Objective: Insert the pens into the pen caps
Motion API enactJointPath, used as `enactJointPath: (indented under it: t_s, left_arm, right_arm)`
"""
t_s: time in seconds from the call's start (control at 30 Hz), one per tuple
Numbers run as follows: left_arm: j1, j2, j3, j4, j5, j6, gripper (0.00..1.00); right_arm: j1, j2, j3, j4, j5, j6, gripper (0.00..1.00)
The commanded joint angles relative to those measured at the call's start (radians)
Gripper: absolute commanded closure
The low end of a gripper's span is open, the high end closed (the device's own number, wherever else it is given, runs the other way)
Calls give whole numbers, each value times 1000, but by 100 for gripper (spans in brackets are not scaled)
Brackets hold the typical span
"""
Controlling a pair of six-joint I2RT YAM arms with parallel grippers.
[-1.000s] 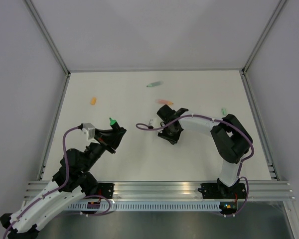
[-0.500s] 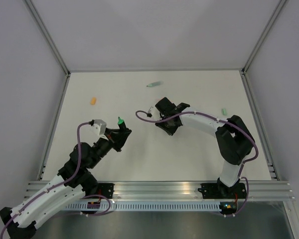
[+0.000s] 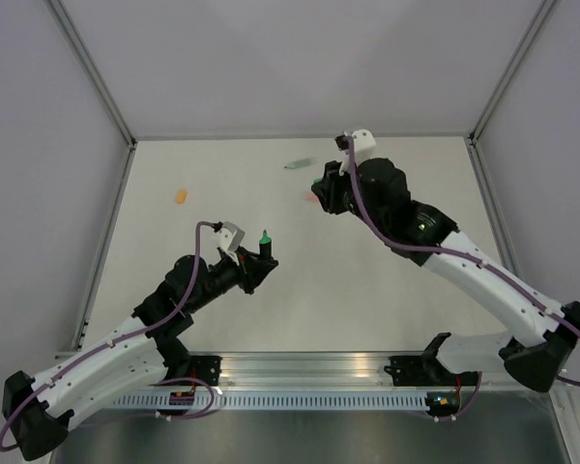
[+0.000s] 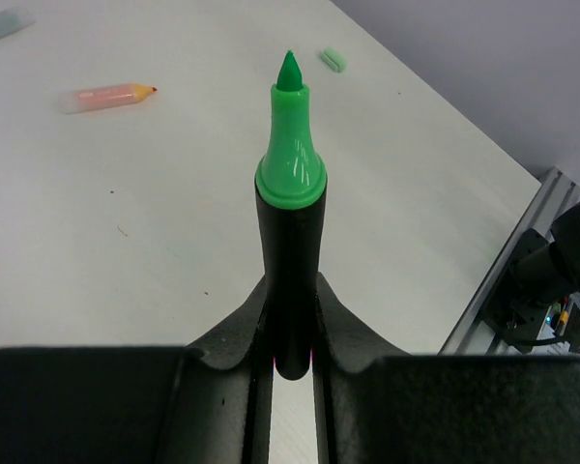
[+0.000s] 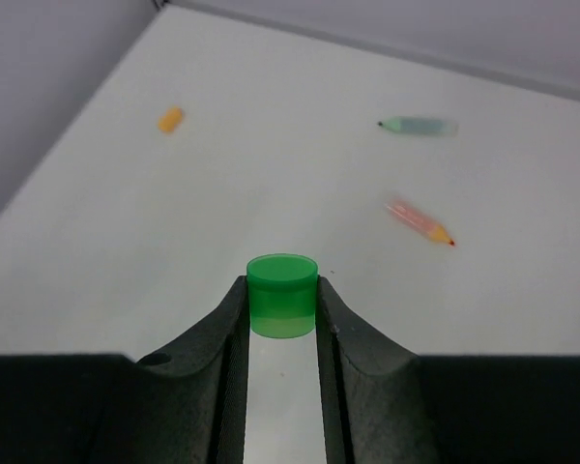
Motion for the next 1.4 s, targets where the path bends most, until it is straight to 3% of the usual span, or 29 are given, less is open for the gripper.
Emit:
enactJointPath:
  t_s: [0.0,0.27,0.43,0.83,1.37]
  left_arm:
    - [-2,25,49,57,44,-20,98]
    - [-2,74,50,83,81,-15,98]
    - [-4,69,47,86,81,-14,98]
    - [-2,58,46,84,79,-17,98]
    - [-2,31,43,72,66,-20,98]
  right_arm:
    - [60,-86,-110,215,50,151,100]
    - [193,-166,-271,479,146,254,100]
    - [284,-156,-317,573,211,234,100]
    - [429,-64,-288,610,396,136,100]
    - [497,3,-271,593,498,96,100]
